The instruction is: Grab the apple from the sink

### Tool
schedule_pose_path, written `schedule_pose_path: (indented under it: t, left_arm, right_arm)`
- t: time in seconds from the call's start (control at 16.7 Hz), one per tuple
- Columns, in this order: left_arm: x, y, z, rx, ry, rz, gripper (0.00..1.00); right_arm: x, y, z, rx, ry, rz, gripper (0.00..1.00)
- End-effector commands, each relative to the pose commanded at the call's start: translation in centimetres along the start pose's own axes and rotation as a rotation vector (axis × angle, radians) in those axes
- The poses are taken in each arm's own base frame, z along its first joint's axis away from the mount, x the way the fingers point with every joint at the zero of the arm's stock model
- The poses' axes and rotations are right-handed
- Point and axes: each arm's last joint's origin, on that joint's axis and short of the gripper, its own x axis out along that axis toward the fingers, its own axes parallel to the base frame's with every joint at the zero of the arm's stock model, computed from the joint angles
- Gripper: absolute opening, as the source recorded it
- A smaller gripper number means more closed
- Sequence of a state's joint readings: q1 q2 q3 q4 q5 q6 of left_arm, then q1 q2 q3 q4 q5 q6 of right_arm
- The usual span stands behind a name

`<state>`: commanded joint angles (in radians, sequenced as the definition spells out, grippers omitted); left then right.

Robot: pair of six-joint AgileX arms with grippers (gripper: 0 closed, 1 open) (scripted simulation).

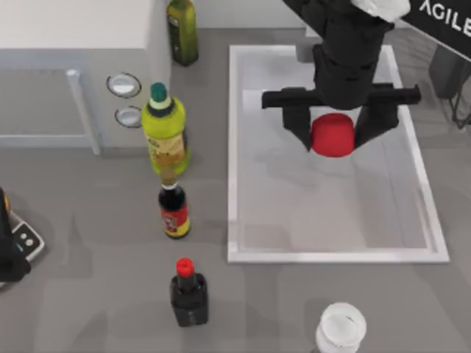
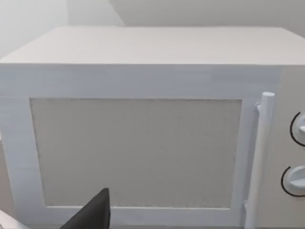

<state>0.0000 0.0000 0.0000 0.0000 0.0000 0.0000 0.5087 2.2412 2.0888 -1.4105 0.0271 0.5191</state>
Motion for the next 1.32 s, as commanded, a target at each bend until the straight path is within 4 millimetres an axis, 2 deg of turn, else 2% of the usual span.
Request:
schedule_pose_path:
  t: [0.12,0.24,0.54,0.66,0.84,1.02,1.2,1.32]
  left_arm:
    - [0.0,0.0,0.0,0.0,0.0,0.0,1.0]
    - [0.0,0.0,0.0,0.0,0.0,0.0,1.0]
    - [0.0,0.0,0.0,0.0,0.0,0.0,1.0]
    - [0.0,0.0,0.0,0.0,0.0,0.0,1.0]
    - [0.0,0.0,0.0,0.0,0.0,0.0,1.0]
    - [0.0,0.0,0.0,0.0,0.0,0.0,1.0]
    - [0.0,0.0,0.0,0.0,0.0,0.0,1.0]
    - [0.0,0.0,0.0,0.0,0.0,0.0,1.0]
  right_arm:
    - [-3.1,-0.5,-0.7,0.0,-0.012,0.007,0.0]
    - [-5.1,-0.9,-1.1,0.0,-0.026,0.015,0.0]
    - [-5.3,-0.8,-1.3,-0.002,-0.028,0.017,0.0]
    - [-5.5,-1.5,-1.2,-0.002,-0.031,0.018,0.0]
    - [-5.6,-5.6,-0.6,0.0,-0.031,0.018,0.0]
    - [-5.0,-12.0,-0.8,0.003,-0.004,0.009,0.0]
    - [-3.9,-18.5,-2.5,0.008,0.028,0.01,0.0]
    - [-3.7,-21.6,-3.7,0.009,0.027,0.014,0.0]
